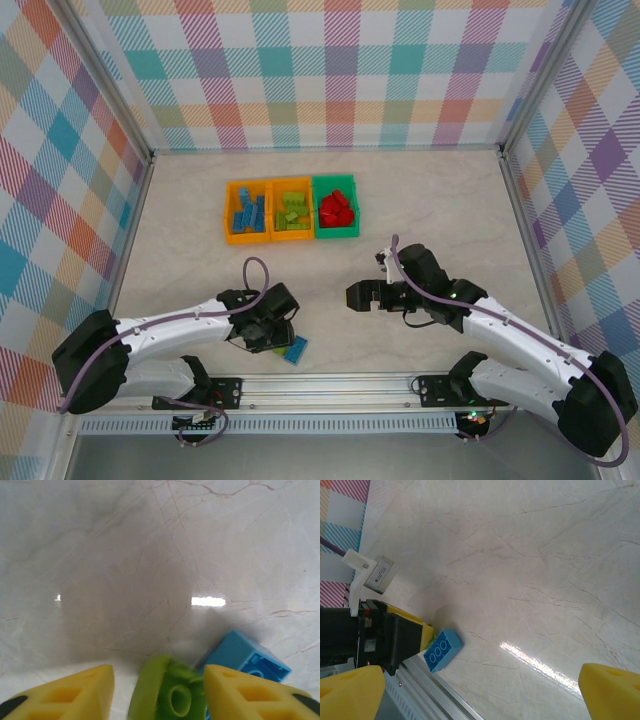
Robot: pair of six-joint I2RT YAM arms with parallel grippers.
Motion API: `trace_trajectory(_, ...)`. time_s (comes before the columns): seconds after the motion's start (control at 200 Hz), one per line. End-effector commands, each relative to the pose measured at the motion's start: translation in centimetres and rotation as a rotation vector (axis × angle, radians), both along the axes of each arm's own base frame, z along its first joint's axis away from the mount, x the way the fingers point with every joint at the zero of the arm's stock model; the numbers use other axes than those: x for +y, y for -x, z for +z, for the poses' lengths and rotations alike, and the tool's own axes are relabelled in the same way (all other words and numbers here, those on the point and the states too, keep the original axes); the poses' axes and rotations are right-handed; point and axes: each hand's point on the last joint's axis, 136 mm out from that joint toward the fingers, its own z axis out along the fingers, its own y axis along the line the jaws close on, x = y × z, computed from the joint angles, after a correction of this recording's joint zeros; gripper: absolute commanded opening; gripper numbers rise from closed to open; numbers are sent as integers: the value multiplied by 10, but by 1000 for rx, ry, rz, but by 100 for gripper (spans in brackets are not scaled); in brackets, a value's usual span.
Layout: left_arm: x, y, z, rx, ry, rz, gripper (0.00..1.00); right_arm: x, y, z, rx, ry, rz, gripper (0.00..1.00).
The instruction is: Sort the legos into containers by color
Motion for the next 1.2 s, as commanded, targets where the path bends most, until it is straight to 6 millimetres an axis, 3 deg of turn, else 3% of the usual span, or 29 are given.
trace_trajectory(0.0, 15, 10, -14, 24, -58, 28, 47, 5, -4, 15, -35, -43, 1, 100)
trace_trajectory(0.305, 21, 0, -23, -23, -86, 78, 47, 3, -2, 15, -31, -47, -7, 100)
trace_trajectory(0.45, 43, -17, 4, -155, -143, 154, 60, 1, -2, 15, -39, -47, -12, 100)
trace_trajectory(0.565, 74, -18, 29, -223, -218, 235, 62, 1, -2, 13, -37, -40, -8, 100)
trace_trajectory(0.665, 88, -5, 37, -176, -274, 214, 63, 3, -3, 14, -43, -44, -3, 100)
trace_trajectory(0.775, 98, 30, 31, 8, -347, 262, 61, 5, -4, 16, -47, -51, 3, 100)
trace_trajectory(0.88, 87, 55, 25, 122, -342, 396, 64, 7, -5, 15, -50, -55, 13, 100)
trace_trajectory(1.03, 61, 62, 17, 203, -283, 468, 70, 10, -5, 15, -45, -58, 31, 100)
trace_trajectory(1.195, 51, 83, -2, 313, -273, 470, 69, 3, -3, 20, -74, -40, 21, 100)
